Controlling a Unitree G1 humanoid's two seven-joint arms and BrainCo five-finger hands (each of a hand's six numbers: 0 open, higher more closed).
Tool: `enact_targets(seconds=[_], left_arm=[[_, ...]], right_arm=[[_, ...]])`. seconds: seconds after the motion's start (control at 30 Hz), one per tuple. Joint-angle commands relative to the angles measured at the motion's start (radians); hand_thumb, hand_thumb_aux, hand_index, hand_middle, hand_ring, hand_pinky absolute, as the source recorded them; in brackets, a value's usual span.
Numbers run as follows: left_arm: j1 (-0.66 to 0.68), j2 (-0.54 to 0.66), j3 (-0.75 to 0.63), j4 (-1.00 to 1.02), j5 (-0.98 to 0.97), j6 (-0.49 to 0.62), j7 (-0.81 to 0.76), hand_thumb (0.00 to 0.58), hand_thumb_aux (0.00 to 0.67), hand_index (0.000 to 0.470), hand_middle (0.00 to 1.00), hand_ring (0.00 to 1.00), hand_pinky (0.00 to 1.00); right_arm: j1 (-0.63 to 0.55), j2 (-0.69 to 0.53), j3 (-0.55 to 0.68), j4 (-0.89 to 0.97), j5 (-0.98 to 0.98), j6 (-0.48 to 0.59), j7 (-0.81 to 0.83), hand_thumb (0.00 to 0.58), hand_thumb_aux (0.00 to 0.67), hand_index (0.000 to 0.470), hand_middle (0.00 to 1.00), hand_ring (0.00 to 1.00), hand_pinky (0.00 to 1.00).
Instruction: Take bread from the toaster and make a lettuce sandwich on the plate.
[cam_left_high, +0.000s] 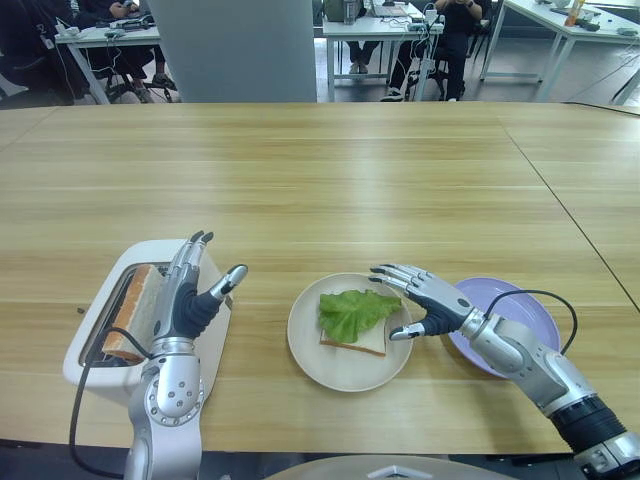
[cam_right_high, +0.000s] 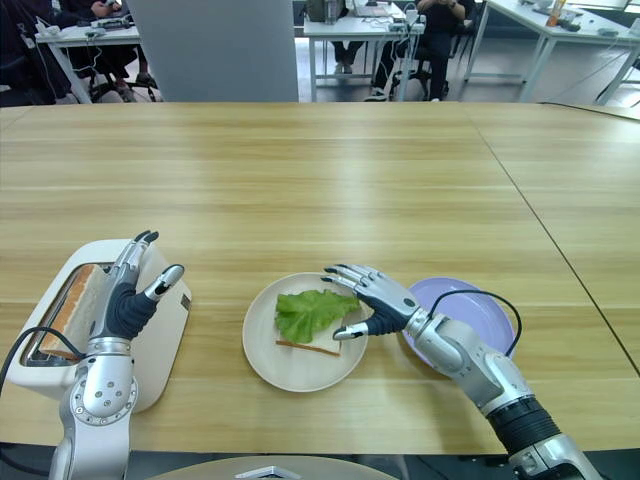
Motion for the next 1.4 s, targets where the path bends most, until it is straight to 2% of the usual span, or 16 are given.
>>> enact_targets(seconds=[0.03,0.07,0.17,0.27,0.3,0.37,0.47,0.63,0.83,1.07,1.4], left_arm=[[-0.007,0.004,-0.007,-0.005,0.004,0.012,-0.010,0.000,0.000,0.000,0.00,0.00,0.00],[-0.009,0.006,-0.008,-0.007,0.004,0.012,-0.011,0.000,0.000,0.000,0.00,0.00,0.00],[-0.016,0.014,0.002,-0.045,0.016,0.017,-0.019,0.000,0.000,0.000,0.00,0.00,0.00],[-0.027,0.040,0.046,-0.165,0.049,0.050,-0.061,0.000,0.000,0.000,0.00,0.00,0.00],[-0.035,0.055,0.063,-0.200,0.058,0.060,-0.078,0.000,0.000,0.000,0.00,0.00,0.00],[-0.055,0.090,0.111,-0.274,0.069,0.093,-0.129,0.000,0.000,0.000,0.00,0.00,0.00],[-0.085,0.150,0.221,-0.370,0.074,0.152,-0.207,0.000,0.000,0.000,0.00,0.00,0.00],[-0.083,0.254,0.411,-0.414,0.088,0.194,-0.306,0.000,0.000,0.000,0.00,0.00,0.00],[0.087,0.305,0.597,-0.361,0.097,0.167,-0.402,0.000,0.000,0.000,0.00,0.00,0.00],[0.284,0.220,0.545,-0.257,0.094,0.118,-0.422,0.000,0.000,0.000,0.00,0.00,0.00],[0.368,0.174,0.444,-0.208,0.142,0.086,-0.425,0.005,0.003,0.002,0.00,0.00,0.00]], right_arm=[[0.044,0.003,-0.042,-0.106,0.082,0.048,0.079,0.000,0.000,0.000,0.00,0.00,0.00],[0.050,0.006,-0.052,-0.124,0.102,0.059,0.093,0.000,0.000,0.000,0.00,0.00,0.00],[0.081,0.073,-0.117,-0.220,0.348,0.206,0.157,0.000,0.000,0.000,0.00,0.00,0.00],[0.145,0.225,-0.165,-0.344,0.792,0.482,0.194,0.000,0.000,0.000,0.00,0.00,0.00],[0.169,0.264,-0.176,-0.374,0.890,0.546,0.199,0.000,0.000,0.000,0.00,0.00,0.00],[0.211,0.340,-0.203,-0.408,1.022,0.636,0.183,0.000,0.000,0.000,0.00,0.00,0.00],[0.249,0.415,-0.223,-0.406,1.104,0.722,0.159,0.000,0.000,0.000,0.00,0.00,0.00],[0.281,0.488,-0.221,-0.383,1.077,0.733,0.135,0.000,0.000,0.000,0.01,0.01,0.01],[0.325,0.521,-0.207,-0.392,0.993,0.691,0.125,0.000,0.000,0.000,0.02,0.02,0.02],[0.340,0.551,-0.207,-0.397,0.932,0.652,0.121,0.000,0.000,0.000,0.02,0.02,0.02],[0.343,0.567,-0.213,-0.379,0.906,0.640,0.131,0.000,0.000,0.000,0.03,0.03,0.03]])
